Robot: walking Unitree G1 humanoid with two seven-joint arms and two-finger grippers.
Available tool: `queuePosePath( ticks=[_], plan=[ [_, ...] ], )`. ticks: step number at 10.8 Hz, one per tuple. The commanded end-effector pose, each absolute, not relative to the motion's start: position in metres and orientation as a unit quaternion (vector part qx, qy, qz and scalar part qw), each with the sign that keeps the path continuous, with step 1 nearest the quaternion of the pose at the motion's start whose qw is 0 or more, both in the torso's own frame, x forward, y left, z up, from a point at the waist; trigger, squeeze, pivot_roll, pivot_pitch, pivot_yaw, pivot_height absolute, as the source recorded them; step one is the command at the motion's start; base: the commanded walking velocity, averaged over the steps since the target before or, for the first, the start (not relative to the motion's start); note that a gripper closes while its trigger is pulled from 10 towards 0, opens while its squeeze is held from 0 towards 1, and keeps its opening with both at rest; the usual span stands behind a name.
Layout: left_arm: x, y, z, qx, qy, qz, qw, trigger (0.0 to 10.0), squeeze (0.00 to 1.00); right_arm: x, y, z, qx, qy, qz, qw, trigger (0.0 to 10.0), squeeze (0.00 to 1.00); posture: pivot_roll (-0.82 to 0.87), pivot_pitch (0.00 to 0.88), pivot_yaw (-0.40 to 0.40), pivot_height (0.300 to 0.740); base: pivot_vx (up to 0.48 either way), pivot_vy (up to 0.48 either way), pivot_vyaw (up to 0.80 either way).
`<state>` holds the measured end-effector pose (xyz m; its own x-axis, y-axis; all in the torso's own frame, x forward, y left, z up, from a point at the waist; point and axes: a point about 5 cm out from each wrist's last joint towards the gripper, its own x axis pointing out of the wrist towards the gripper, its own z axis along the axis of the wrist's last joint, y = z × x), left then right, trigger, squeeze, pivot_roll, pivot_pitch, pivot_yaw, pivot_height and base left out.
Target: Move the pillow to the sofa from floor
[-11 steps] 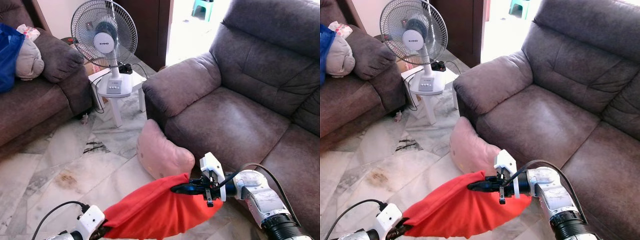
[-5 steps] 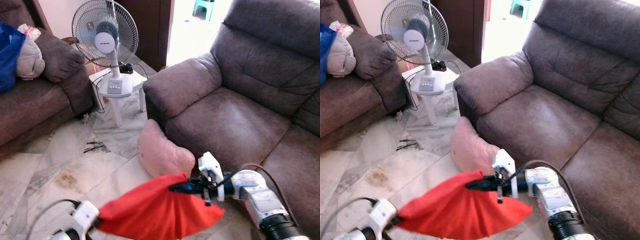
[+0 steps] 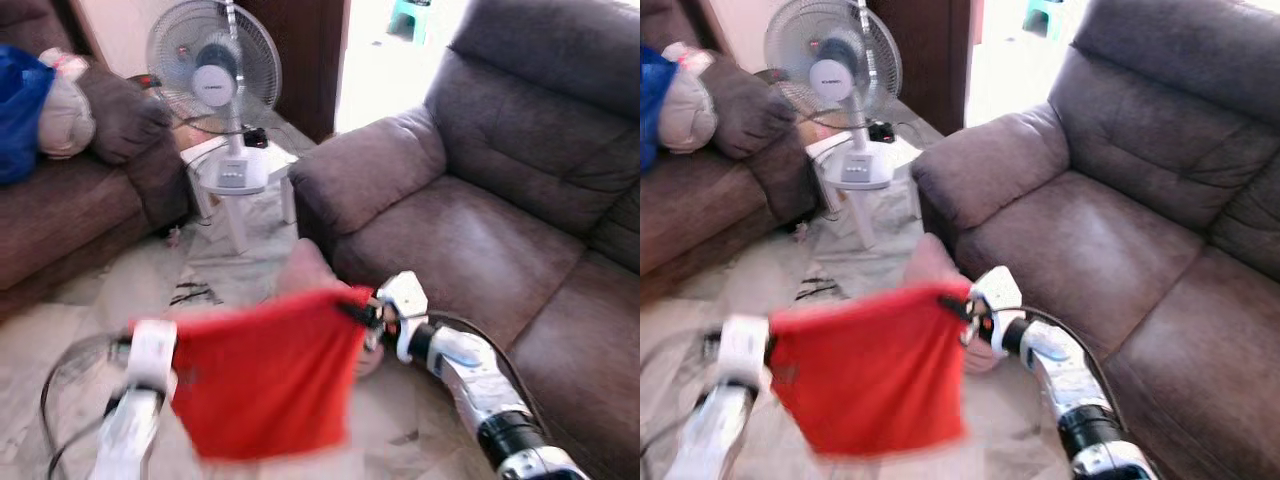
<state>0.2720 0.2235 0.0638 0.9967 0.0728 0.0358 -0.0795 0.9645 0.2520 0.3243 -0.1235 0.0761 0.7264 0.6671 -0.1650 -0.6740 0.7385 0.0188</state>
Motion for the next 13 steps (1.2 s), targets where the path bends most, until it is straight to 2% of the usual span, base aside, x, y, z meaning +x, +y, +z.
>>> queuePosePath(
  ticks=[1,2,4,5,6,9,13],
  plan=[
    [0.280,0.222,0.086,0.117,-0.066,0.069,0.989,10.0,0.00,0.338,-0.138,0.094,-0.005,0.028,0.280,0.960,10.0,0.00,0.08,0.097,-0.039,0.740,0.000,0.000,0.00],
    [0.281,0.216,0.092,0.149,-0.078,0.059,0.984,10.0,0.00,0.339,-0.137,0.092,-0.001,0.027,0.268,0.963,10.0,0.00,0.08,0.097,-0.037,0.740,0.000,0.000,0.00],
    [0.285,0.212,0.110,0.203,-0.117,0.079,0.969,10.0,0.00,0.338,-0.143,0.081,0.005,0.026,0.165,0.986,10.0,0.00,0.09,0.118,-0.041,0.740,0.000,0.000,0.00],
    [0.287,0.216,0.114,0.195,-0.123,0.102,0.968,10.0,0.00,0.338,-0.140,0.080,0.005,0.025,0.152,0.988,10.0,0.00,0.09,0.122,-0.040,0.740,0.000,0.000,0.00],
    [0.289,0.221,0.119,0.223,-0.130,0.112,0.959,10.0,0.00,0.339,-0.138,0.081,0.005,0.025,0.155,0.988,10.0,0.00,0.09,0.133,-0.043,0.740,0.000,0.000,0.00],
    [0.295,0.241,0.131,0.204,-0.137,0.150,0.958,10.0,0.00,0.343,-0.130,0.088,0.011,0.004,0.153,0.988,10.0,0.00,0.11,0.135,-0.022,0.740,0.000,0.000,0.00],
    [0.295,0.230,0.127,0.188,-0.135,0.147,0.962,10.0,0.00,0.346,-0.138,0.091,0.007,-0.008,0.119,0.993,10.0,0.00,0.13,0.150,-0.031,0.740,0.000,0.000,0.00]
  ],
)
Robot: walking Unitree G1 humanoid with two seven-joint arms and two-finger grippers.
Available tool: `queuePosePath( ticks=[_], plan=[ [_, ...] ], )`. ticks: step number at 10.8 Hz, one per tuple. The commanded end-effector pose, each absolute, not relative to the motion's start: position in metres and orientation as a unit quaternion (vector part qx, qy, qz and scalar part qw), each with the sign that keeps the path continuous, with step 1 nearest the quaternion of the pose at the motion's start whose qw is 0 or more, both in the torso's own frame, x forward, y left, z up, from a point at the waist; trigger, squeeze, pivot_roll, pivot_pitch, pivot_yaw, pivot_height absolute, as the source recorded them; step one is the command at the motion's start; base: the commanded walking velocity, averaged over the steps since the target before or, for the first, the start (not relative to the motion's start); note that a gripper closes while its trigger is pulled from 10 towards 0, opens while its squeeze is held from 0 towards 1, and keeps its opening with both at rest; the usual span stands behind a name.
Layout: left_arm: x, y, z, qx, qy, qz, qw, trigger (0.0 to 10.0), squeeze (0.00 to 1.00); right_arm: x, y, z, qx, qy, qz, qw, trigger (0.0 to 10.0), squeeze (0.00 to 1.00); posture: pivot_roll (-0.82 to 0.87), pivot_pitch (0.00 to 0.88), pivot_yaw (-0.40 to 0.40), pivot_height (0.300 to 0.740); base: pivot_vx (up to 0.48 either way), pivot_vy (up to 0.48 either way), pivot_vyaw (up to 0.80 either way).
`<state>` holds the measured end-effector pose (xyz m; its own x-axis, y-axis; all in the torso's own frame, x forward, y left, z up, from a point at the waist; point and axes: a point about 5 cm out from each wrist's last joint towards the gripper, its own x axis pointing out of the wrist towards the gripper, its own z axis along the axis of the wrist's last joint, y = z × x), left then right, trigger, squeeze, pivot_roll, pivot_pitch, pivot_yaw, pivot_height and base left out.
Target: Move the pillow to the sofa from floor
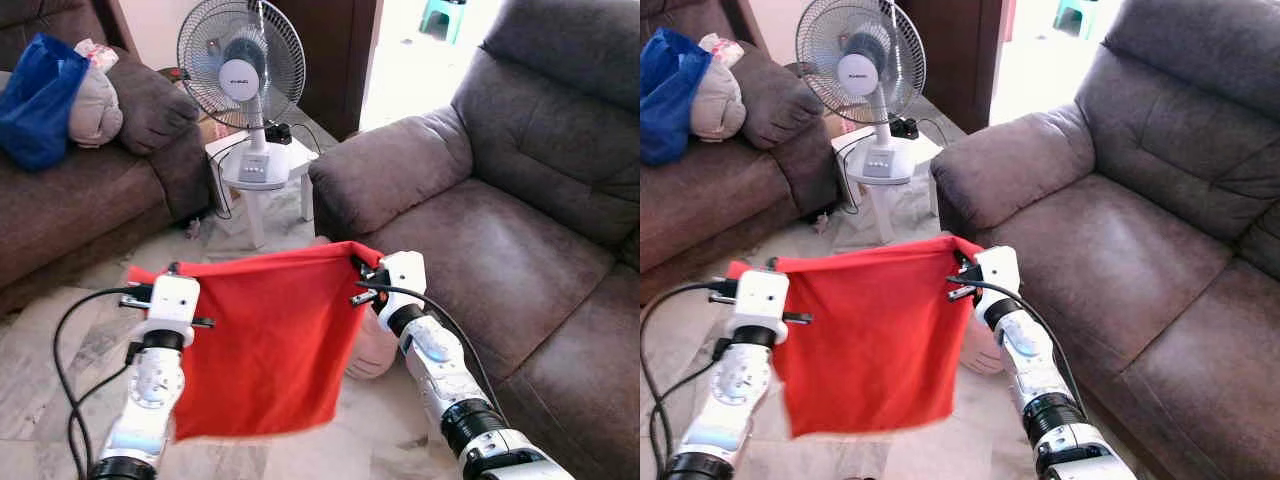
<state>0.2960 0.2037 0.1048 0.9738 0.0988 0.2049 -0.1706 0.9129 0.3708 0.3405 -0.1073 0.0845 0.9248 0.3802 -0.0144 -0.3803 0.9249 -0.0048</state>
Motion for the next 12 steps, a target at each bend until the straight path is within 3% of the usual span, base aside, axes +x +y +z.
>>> queuePosePath(
  ticks=[1,7,9,12],
  plan=[
    [0.296,0.226,0.128,0.186,-0.136,0.145,0.962,10.0,0.00,0.347,-0.139,0.089,-0.001,-0.001,0.120,0.993,10.0,0.00,0.13,0.153,-0.035,0.740,0.000,0.000,-0.80],
    [0.299,0.214,0.125,0.179,-0.131,0.132,0.966,10.0,0.00,0.348,-0.140,0.089,-0.011,0.005,0.125,0.992,10.0,0.00,0.10,0.170,-0.058,0.740,0.000,0.000,-0.80],
    [0.300,0.213,0.123,0.179,-0.129,0.132,0.966,10.0,0.00,0.349,-0.140,0.091,-0.009,-0.001,0.123,0.992,10.0,0.00,0.08,0.167,-0.060,0.740,0.000,-0.304,-0.80],
    [0.299,0.213,0.123,0.176,-0.129,0.129,0.967,10.0,0.00,0.346,-0.137,0.089,-0.001,-0.007,0.123,0.992,10.0,0.00,0.08,0.145,-0.052,0.740,0.000,-0.365,0.00]
  ],
)
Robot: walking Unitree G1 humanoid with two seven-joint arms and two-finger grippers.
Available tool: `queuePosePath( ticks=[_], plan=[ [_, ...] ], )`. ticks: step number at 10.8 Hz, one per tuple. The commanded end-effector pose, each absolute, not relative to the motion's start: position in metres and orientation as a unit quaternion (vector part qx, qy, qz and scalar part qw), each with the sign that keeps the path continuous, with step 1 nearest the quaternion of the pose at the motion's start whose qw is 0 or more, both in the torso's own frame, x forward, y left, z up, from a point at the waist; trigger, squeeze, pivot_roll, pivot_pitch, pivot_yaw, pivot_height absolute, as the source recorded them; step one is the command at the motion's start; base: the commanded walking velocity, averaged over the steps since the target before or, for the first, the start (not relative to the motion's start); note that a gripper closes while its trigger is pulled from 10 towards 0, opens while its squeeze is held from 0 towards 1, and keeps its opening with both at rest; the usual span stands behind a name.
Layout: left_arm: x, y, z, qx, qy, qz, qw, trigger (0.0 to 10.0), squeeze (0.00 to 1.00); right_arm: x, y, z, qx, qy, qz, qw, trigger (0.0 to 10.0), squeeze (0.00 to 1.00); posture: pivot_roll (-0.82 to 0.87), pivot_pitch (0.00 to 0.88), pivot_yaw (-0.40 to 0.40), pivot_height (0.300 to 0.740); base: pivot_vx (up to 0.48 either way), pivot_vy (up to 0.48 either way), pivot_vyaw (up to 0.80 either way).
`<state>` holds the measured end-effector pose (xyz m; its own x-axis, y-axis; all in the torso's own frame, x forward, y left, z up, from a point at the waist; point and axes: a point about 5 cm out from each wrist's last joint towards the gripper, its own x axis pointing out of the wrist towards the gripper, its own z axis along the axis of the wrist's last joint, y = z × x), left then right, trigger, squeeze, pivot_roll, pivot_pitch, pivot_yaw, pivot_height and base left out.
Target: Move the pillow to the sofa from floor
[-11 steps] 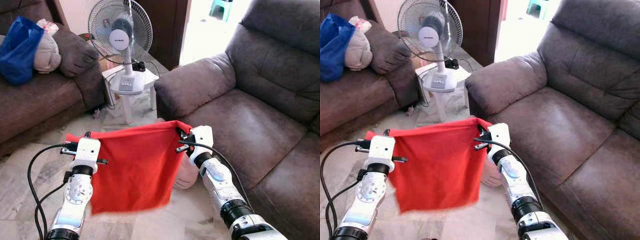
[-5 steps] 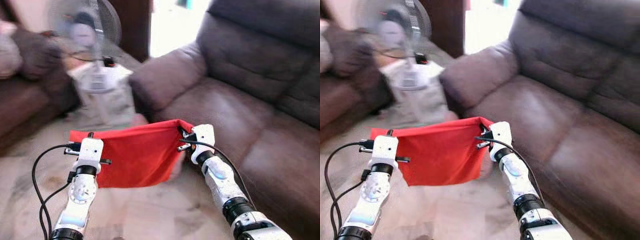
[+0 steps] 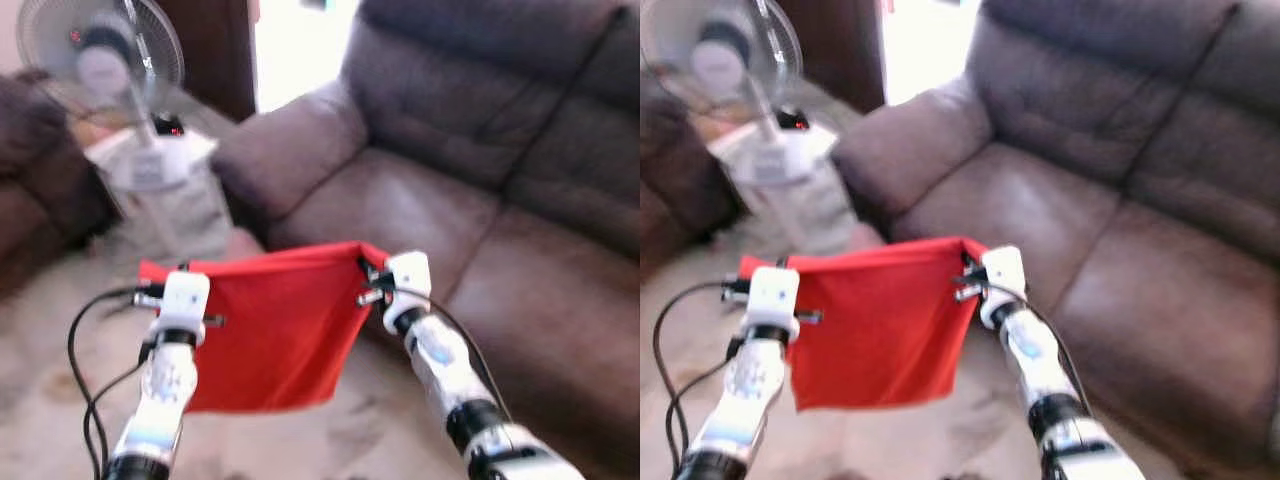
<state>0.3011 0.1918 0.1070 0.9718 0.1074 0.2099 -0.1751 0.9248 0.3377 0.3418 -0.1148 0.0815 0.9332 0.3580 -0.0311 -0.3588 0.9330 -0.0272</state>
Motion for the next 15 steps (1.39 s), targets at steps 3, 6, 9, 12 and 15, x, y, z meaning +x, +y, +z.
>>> queuePosePath(
  ticks=[3,6,9,12,15],
  plan=[
    [0.2995,0.2125,0.1236,0.176,-0.132,0.123,0.968,10.0,0.00,0.3489,-0.1373,0.0893,0.007,0.001,0.115,0.993,10.0,0.00,0.09,0.123,-0.049,0.740,0.000,-0.336,-0.53],
    [0.3004,0.2115,0.1246,0.176,-0.134,0.115,0.968,10.0,0.00,0.3485,-0.1352,0.0890,0.002,-0.001,0.118,0.993,10.0,0.00,0.09,0.120,-0.042,0.740,0.000,-0.305,-0.79],
    [0.3015,0.2123,0.1271,0.175,-0.137,0.117,0.968,10.0,0.00,0.3492,-0.1376,0.0894,-0.003,-0.001,0.116,0.993,10.0,0.00,0.09,0.140,-0.041,0.740,0.000,-0.276,-0.79],
    [0.3003,0.2134,0.1262,0.173,-0.135,0.122,0.968,10.0,0.00,0.3502,-0.1393,0.0909,0.006,-0.004,0.109,0.994,10.0,0.00,0.09,0.145,-0.045,0.740,0.000,0.000,-0.26],
    [0.2989,0.2134,0.1278,0.168,-0.138,0.118,0.969,10.0,0.00,0.3514,-0.1386,0.0931,-0.001,-0.008,0.110,0.994,10.0,0.00,0.09,0.138,-0.043,0.740,0.000,0.000,0.00]
  ],
)
